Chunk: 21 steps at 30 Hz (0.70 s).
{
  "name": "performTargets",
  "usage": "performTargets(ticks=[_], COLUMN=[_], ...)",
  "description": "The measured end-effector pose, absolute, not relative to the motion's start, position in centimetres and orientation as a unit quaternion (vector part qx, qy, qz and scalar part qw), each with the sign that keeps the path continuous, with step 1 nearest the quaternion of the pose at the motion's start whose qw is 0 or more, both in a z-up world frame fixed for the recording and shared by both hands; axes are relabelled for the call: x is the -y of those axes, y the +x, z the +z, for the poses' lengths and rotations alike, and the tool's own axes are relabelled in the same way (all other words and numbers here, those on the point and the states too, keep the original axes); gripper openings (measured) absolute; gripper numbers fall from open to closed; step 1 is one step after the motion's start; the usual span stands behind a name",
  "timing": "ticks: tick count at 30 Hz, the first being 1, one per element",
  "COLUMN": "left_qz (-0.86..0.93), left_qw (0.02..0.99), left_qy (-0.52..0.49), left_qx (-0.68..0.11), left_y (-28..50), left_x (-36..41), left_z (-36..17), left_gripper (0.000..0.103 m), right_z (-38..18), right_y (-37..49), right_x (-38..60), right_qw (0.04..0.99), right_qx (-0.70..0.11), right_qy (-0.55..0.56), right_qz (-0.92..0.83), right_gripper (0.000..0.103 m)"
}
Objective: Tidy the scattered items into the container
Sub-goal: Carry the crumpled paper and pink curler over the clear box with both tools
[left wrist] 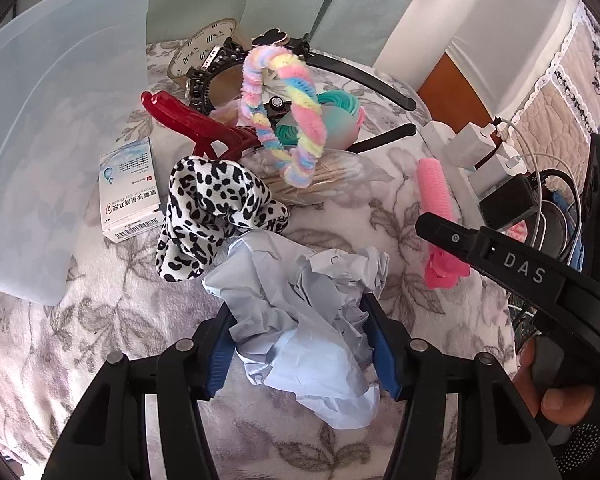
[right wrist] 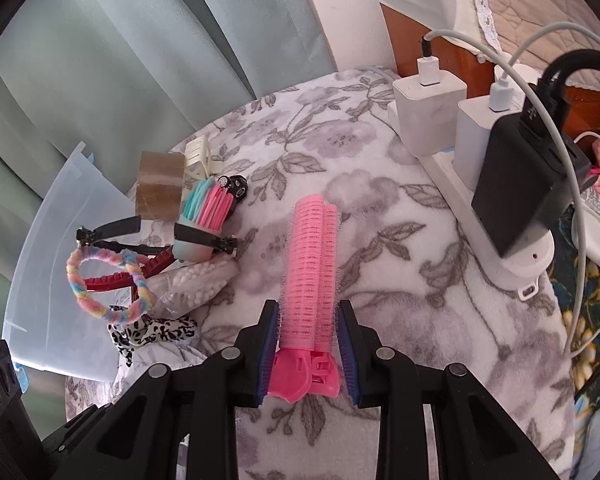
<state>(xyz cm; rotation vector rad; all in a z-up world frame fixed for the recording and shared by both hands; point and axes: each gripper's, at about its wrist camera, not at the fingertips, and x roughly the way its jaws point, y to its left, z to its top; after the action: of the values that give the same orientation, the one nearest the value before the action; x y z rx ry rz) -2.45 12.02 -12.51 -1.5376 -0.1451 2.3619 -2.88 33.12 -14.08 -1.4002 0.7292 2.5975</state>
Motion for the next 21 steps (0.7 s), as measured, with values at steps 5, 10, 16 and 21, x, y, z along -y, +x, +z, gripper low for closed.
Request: performTargets(ticks=[5,10,16,21], left_qz=[0.828,0.831,0.84,0.855], left_qw=[0.163,0.173,0.185,0.197], left_qy=[-0.534,-0.526,-0.506,-0.476], left_qx=[0.051,0.049,0.054,0.052], left_y=[-1.7,-0.6,-1.5,-1.7], left_x=[-11.8,-11.5,-12.6,-12.6], left_z=[-11.8,-10.4,-9.0,-6.6], left_gripper=[0.06,0.06,0.06,0.06], right_z=[-13.4,-12.3,-10.2,-7.9], right_y=[-1.2,0.3,1.4,1.8], right_x=[-32.8,-32.5,-31.9,-31.3], right_qw=[0.053,0.054,0.052,0.048], right_qx=[-0.246,-0.252,-0.253,-0.256], right_qy=[-0.457,-0.45,-0.438,-0.422], right_qz=[0.853,0.855,0.861,0.868], right_gripper=[0.031,0.031,0.031,0.031])
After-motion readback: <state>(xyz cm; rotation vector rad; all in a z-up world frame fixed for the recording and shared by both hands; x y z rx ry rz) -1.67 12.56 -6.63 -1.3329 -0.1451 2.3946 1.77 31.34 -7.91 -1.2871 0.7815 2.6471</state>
